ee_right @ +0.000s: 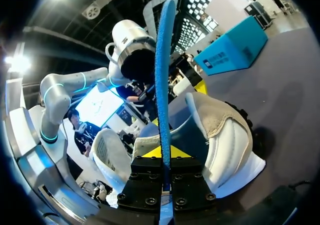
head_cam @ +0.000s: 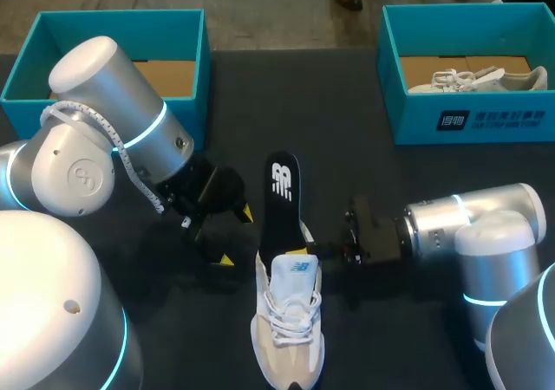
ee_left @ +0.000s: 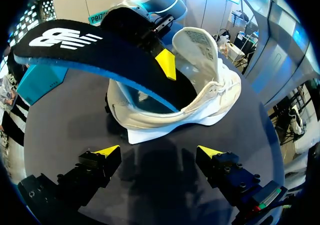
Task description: Take the shoe out of the shoebox, open the shoe tongue, remove and reinsert the insole, then place the shoe into the shoebox
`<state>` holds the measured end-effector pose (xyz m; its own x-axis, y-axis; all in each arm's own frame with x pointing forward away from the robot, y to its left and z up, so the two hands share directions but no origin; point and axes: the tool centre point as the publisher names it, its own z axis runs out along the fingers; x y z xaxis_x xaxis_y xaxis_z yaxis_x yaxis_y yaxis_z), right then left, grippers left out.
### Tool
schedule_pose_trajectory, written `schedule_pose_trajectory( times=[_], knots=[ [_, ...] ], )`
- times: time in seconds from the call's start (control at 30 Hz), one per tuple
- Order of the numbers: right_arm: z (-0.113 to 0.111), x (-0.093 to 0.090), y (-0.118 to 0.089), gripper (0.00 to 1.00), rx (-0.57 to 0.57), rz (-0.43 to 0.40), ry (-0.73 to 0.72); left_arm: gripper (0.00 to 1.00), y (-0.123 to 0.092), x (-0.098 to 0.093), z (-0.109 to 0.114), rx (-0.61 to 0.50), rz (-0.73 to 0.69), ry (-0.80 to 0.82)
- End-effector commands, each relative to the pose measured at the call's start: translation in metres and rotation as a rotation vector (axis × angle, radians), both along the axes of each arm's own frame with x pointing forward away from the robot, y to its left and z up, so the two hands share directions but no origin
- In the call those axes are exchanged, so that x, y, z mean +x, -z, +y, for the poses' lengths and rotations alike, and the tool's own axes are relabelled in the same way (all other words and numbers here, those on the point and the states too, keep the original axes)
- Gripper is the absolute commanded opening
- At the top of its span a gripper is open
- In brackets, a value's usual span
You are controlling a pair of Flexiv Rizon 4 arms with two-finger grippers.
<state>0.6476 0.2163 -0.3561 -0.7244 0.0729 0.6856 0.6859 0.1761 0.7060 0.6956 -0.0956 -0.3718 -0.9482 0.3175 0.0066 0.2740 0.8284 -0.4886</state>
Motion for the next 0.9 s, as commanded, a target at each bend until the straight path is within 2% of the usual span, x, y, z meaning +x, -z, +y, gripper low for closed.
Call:
schedule_pose_trajectory(
  times=[0.03,0.5,0.63,0.9],
  knots=[
    [0.005,-0.002,0.002,0.00,-0.009,-0.003,-0.003,1.00,0.001,0.000,-0.001,0.002,-0.001,-0.001],
    [0.005,0.003,-0.004,0.02,-0.001,-0.022,0.001,1.00,0.001,0.000,-0.001,0.002,-0.001,-0.001],
    [0.004,0.005,-0.007,0.13,-0.001,-0.033,0.006,1.00,0.001,0.000,-0.001,0.002,-0.001,-0.001],
    [0.007,0.009,-0.011,0.18,-0.003,-0.047,0.002,1.00,0.001,0.000,-0.001,0.002,-0.001,-0.001]
  ],
)
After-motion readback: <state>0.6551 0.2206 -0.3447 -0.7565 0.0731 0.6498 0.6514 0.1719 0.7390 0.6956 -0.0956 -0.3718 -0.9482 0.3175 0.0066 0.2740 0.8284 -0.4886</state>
